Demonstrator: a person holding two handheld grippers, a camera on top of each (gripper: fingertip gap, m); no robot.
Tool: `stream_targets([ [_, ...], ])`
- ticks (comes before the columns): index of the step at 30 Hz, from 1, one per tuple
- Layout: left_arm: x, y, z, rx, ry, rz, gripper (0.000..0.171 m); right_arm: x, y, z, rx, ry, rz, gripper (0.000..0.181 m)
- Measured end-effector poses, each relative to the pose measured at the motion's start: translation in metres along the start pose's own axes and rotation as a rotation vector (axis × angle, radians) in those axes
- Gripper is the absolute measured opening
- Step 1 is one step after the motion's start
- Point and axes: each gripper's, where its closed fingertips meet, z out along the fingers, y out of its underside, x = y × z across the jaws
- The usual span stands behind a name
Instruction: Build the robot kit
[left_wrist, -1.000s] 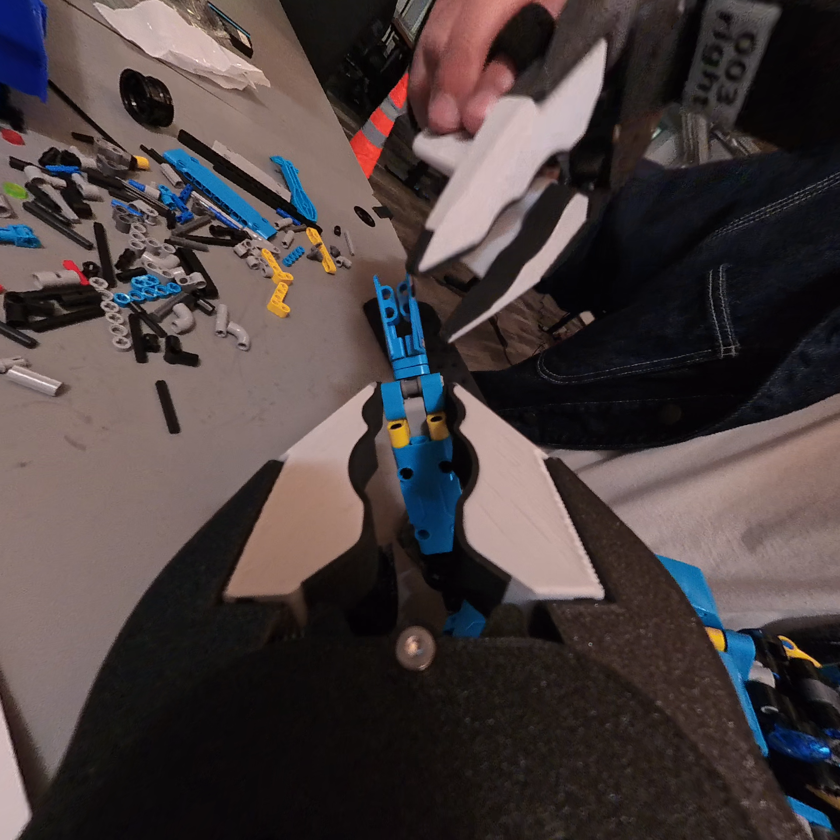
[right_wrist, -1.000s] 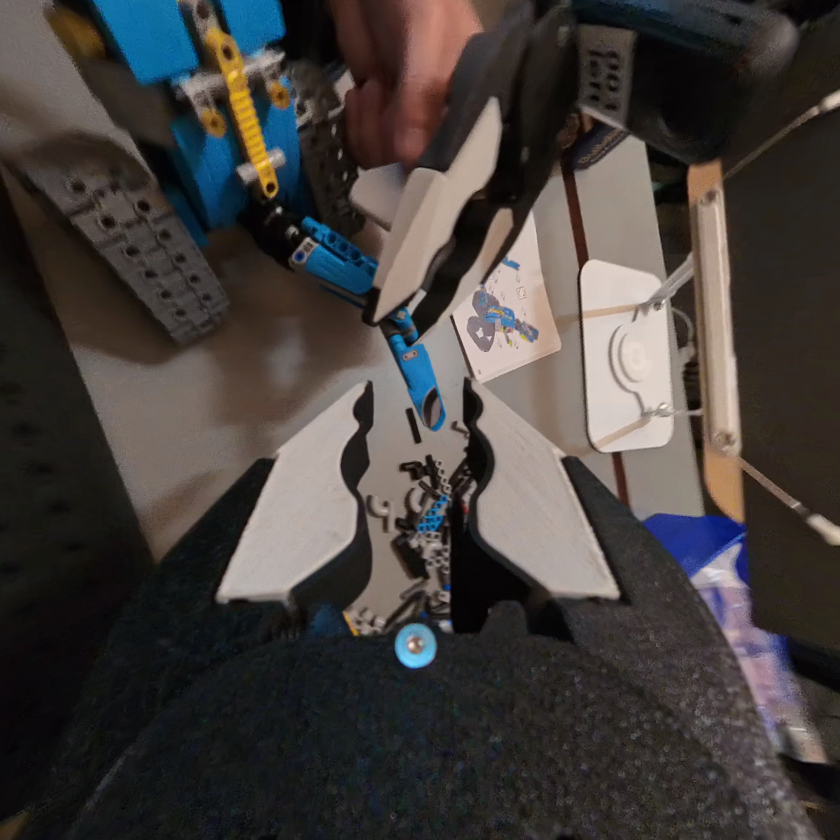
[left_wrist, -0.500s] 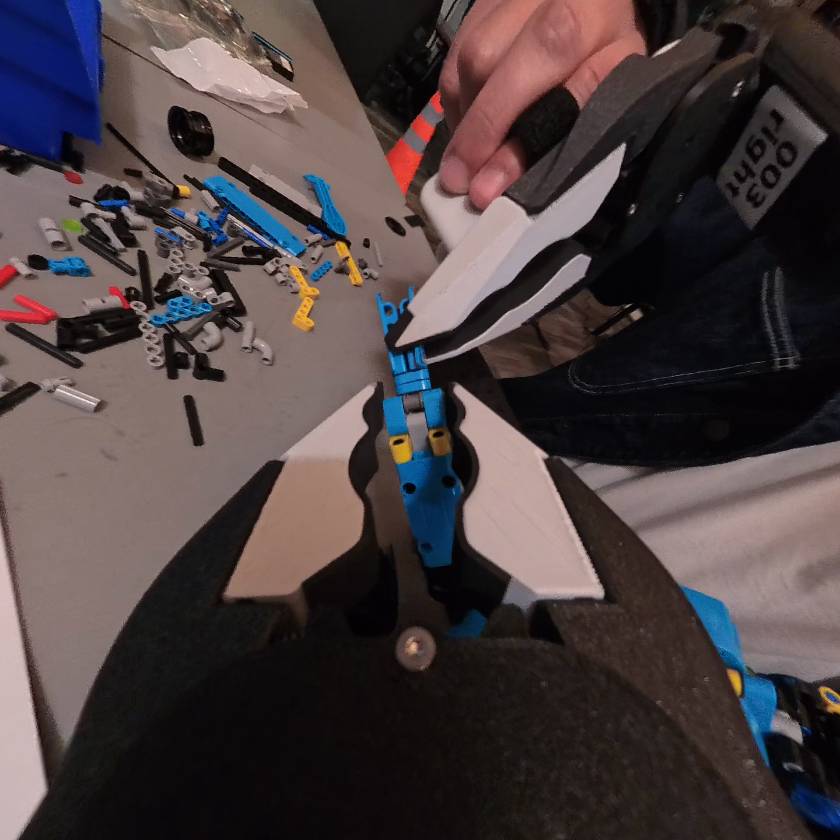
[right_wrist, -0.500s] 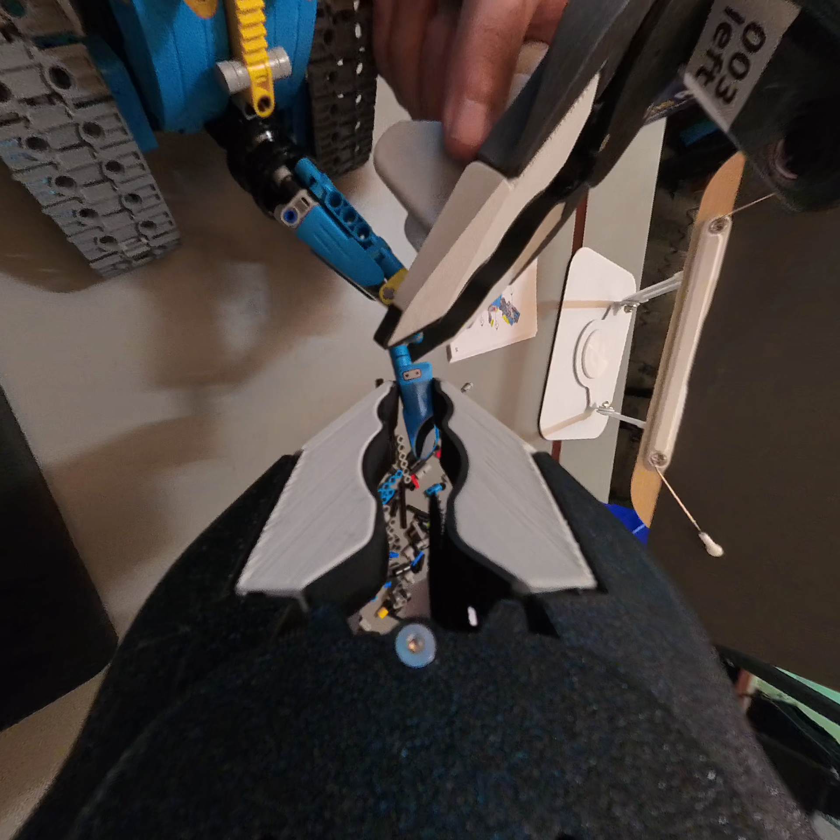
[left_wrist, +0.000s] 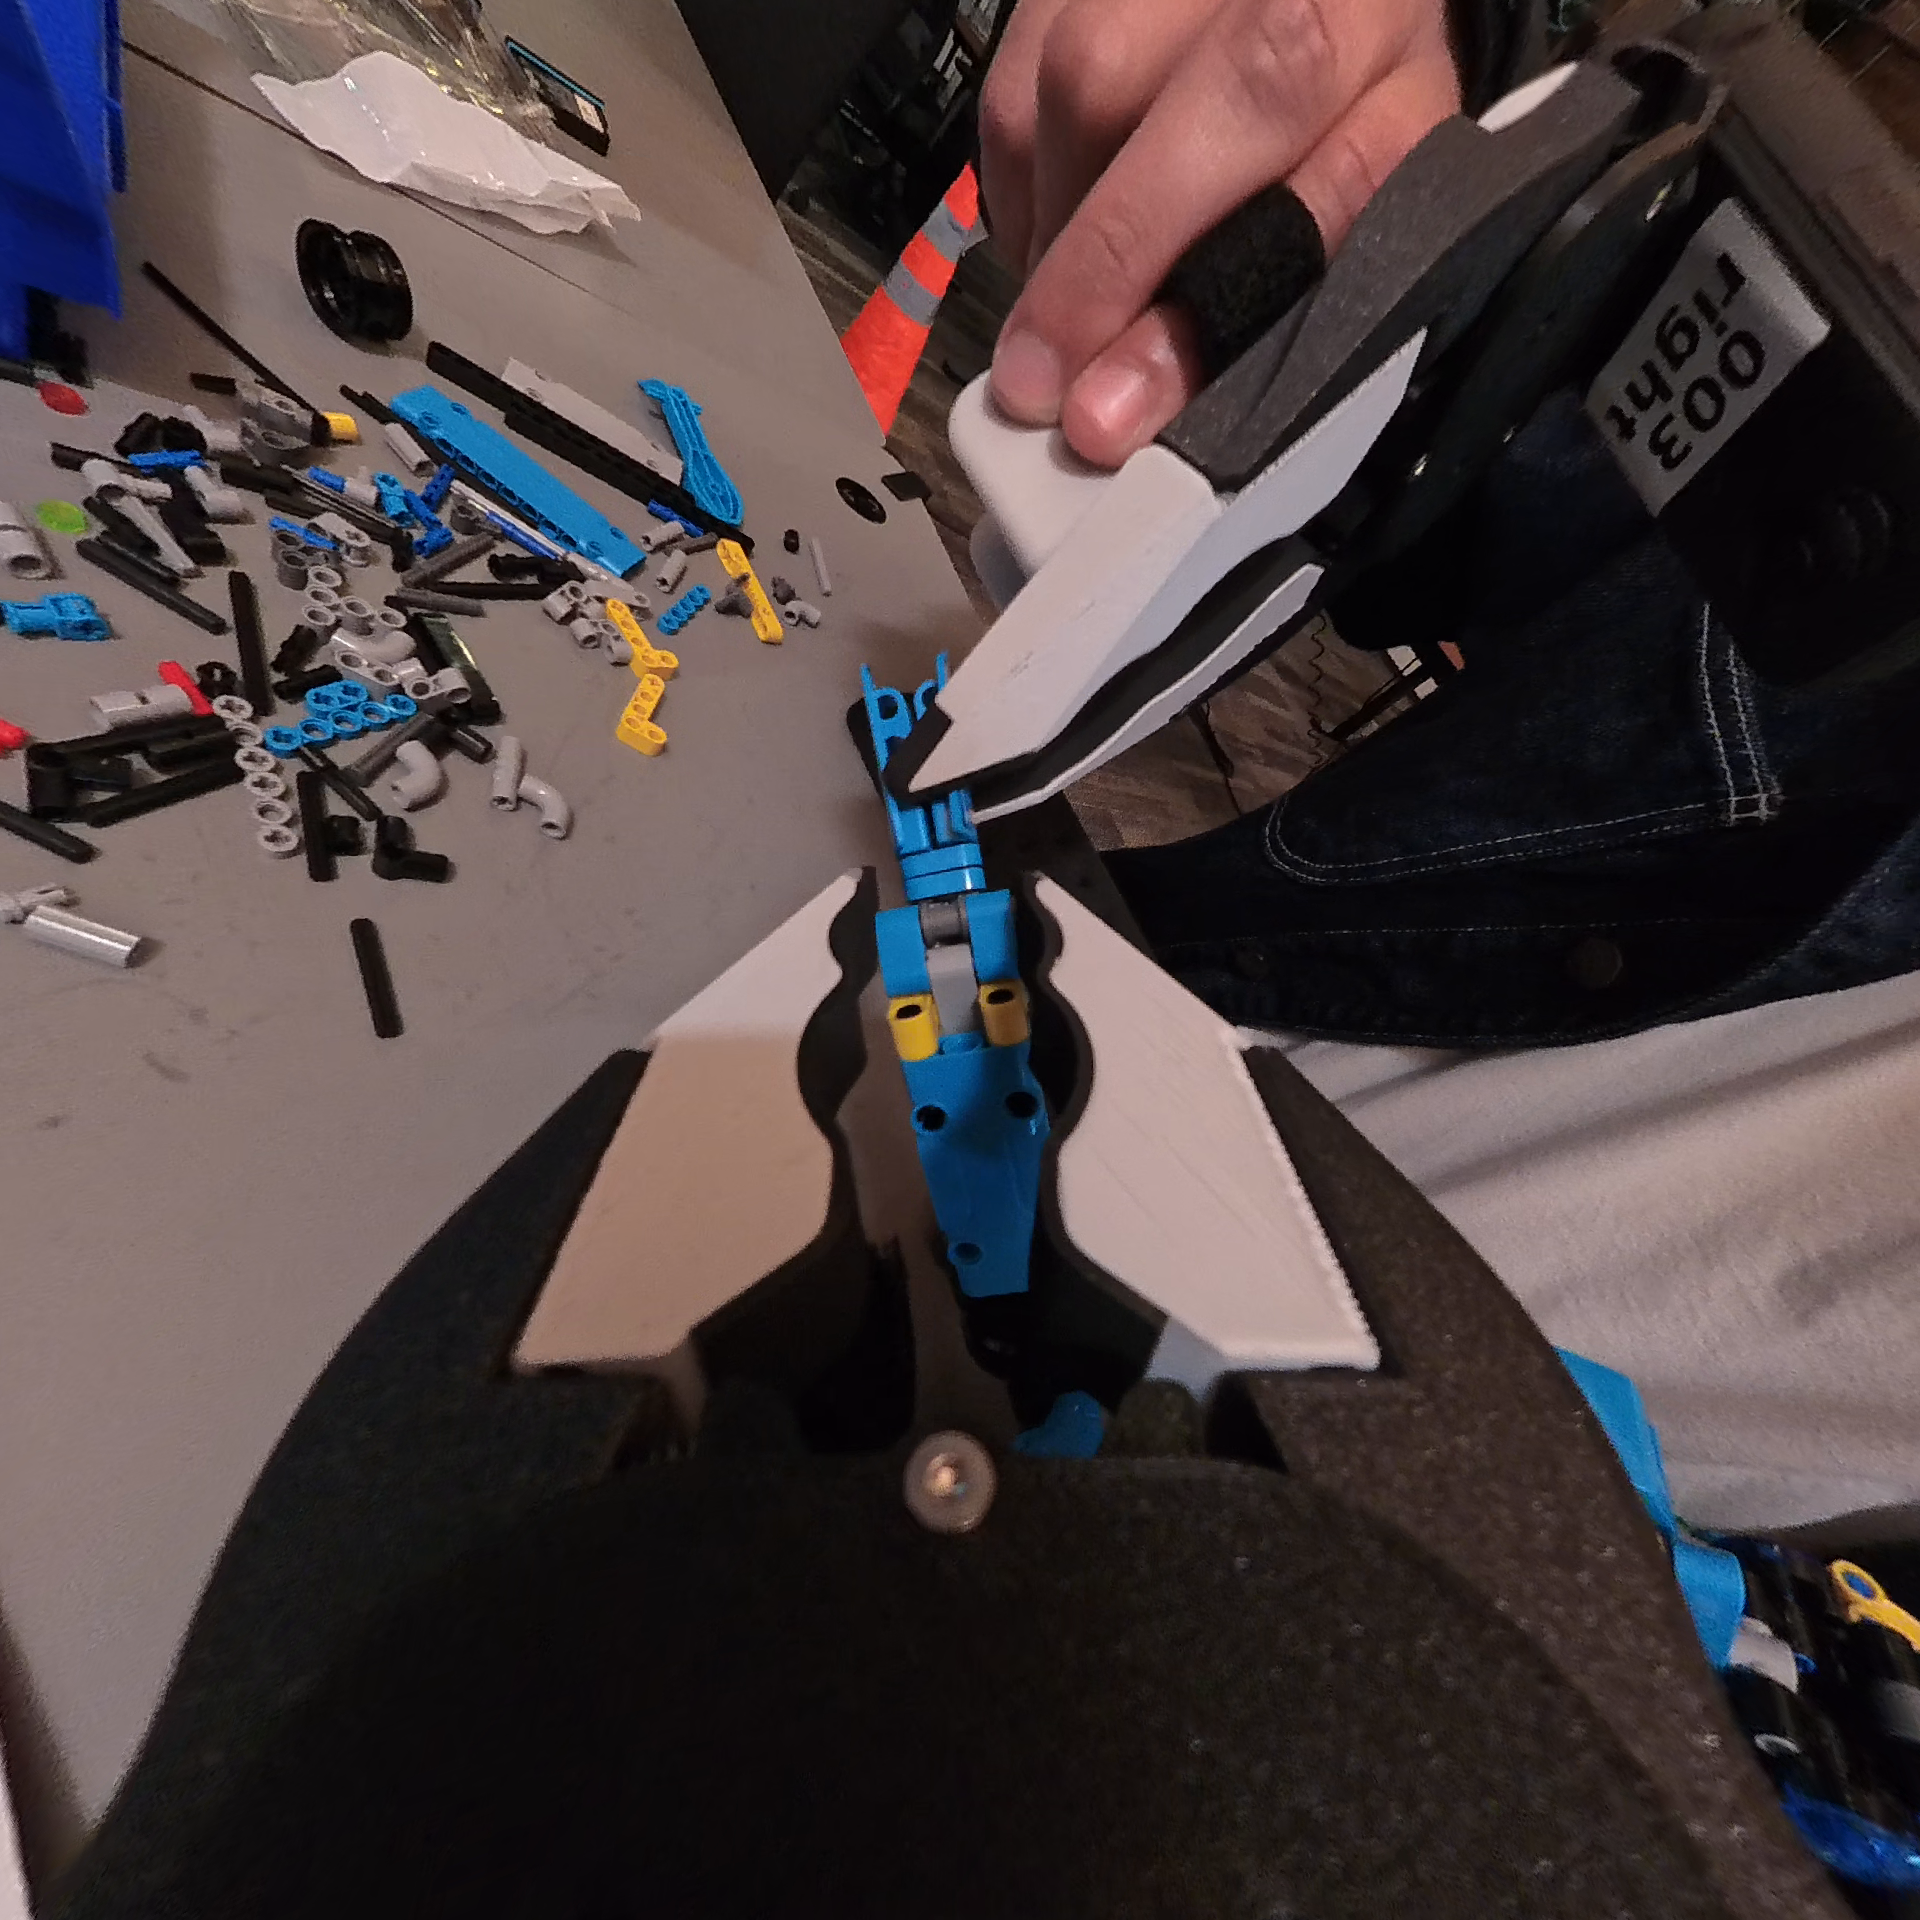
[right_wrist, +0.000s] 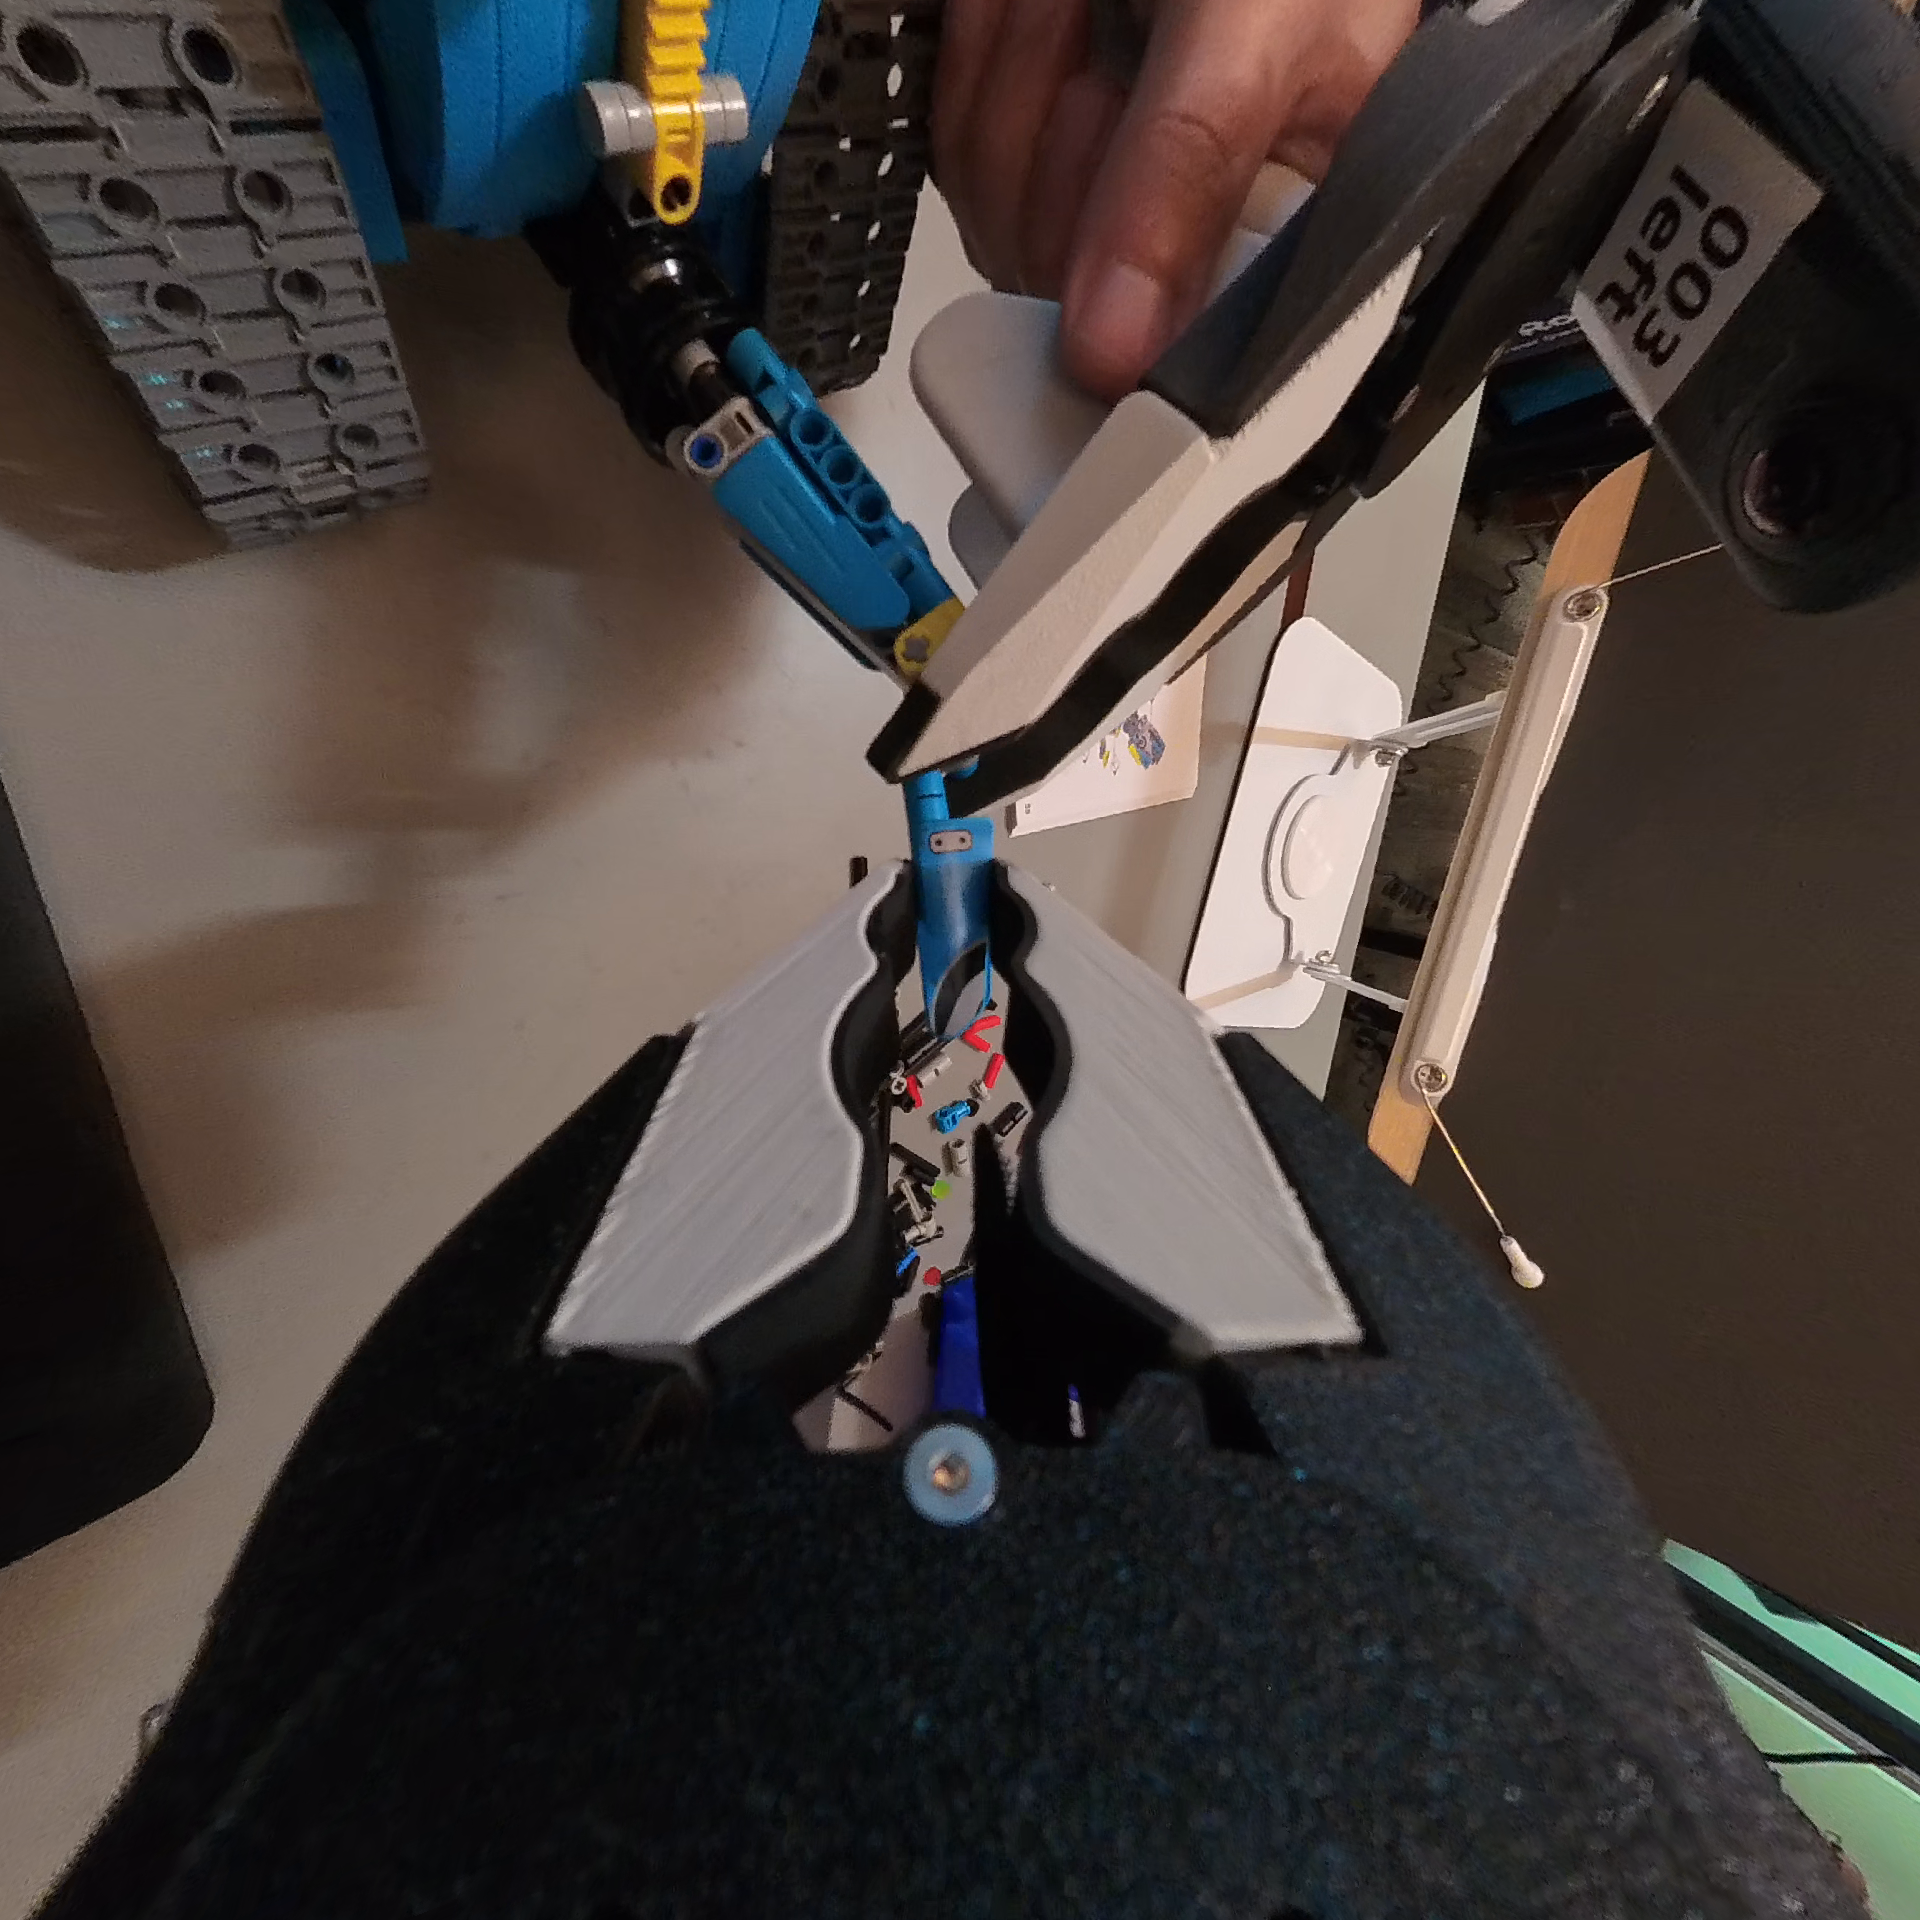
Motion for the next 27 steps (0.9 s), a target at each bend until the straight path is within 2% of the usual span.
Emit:
stream_targets([
  [12,-0.003,0.001,0.001,-0.002,-0.012,-0.018,0.026,-0.001,0.004,0.002,0.002,-0.008,-0.018,0.012],
  [18,0.0,-0.002,-0.001,-0.001,-0.027,0.029,0.026,0.002,0.0,-0.001,0.001,0.008,-0.006,0.012],
  [21,-0.002,-0.008,-0.006,0.034,-0.065,0.054,0.026,0.012,-0.002,-0.004,0.042,0.068,0.112,0.016],
  [23,-0.002,-0.008,-0.006,0.033,-0.084,0.067,0.026,0.009,-0.003,-0.011,0.111,0.04,0.248,0.032],
  [25,-0.004,-0.008,-0.006,0.019,-0.118,0.095,0.026,0.014,0.005,-0.017,0.186,0.009,0.486,0.061],
  [26,-0.004,-0.008,-0.006,0.009,-0.141,0.118,0.027,0.016,0.009,-0.021,0.256,-0.028,0.645,0.068],
  [27,-0.004,-0.008,-0.006,-0.002,-0.17,0.153,0.027,0.012,0.011,-0.022,0.334,-0.112,0.811,0.067],
])
